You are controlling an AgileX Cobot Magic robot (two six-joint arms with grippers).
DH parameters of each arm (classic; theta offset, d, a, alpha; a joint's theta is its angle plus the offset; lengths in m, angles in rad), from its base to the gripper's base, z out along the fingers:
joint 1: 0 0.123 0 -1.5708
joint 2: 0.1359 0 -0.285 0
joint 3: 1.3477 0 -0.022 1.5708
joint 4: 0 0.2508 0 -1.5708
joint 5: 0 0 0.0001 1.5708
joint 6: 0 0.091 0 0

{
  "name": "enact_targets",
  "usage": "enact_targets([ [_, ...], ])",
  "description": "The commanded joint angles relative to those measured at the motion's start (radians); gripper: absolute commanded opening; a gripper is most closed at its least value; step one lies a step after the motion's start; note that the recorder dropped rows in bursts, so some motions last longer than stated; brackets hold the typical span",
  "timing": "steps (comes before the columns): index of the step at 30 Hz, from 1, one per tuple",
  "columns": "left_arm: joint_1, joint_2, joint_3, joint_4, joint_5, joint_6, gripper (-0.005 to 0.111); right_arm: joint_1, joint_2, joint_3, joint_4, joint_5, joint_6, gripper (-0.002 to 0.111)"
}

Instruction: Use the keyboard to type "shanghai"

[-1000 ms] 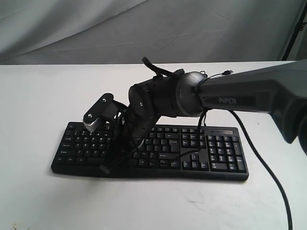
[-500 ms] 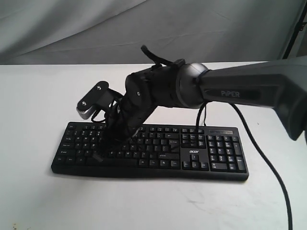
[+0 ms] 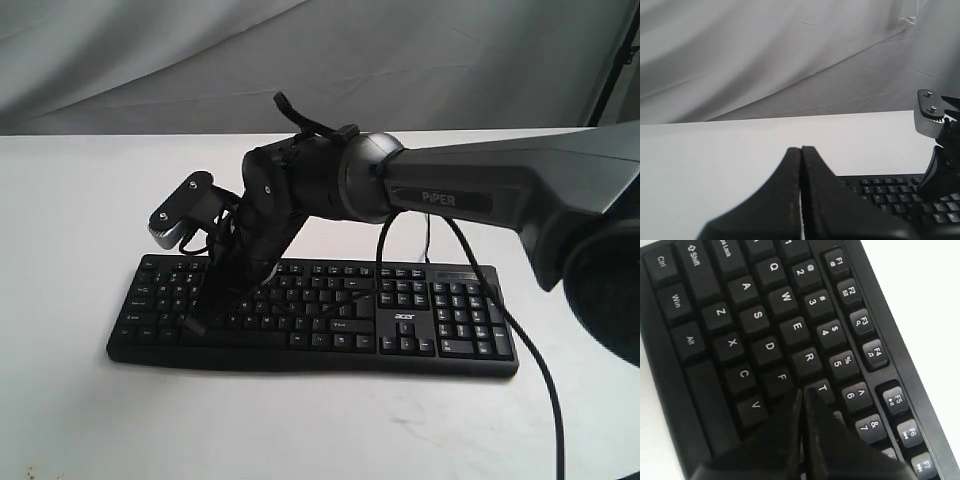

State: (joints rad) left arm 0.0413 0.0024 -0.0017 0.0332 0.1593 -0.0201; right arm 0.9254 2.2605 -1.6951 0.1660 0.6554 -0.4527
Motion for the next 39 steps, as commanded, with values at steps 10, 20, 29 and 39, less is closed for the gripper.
enact_targets([
  [10,-0.006,-0.002,0.002,0.000,-0.006,-0.003,0.000,-0.008,0.016,-0.010,0.010,-0.001,-0.021,0.000],
  [20,-0.006,-0.002,0.002,0.000,-0.006,-0.003,0.000,-0.008,0.016,-0.010,0.012,-0.001,-0.025,0.000],
  [29,-0.006,-0.002,0.002,0.000,-0.006,-0.003,0.000,-0.008,0.018,-0.010,0.009,0.011,-0.027,0.000],
  [39,-0.006,-0.002,0.002,0.000,-0.006,-0.003,0.000,-0.017,-0.025,-0.010,-0.036,0.054,-0.005,0.000],
])
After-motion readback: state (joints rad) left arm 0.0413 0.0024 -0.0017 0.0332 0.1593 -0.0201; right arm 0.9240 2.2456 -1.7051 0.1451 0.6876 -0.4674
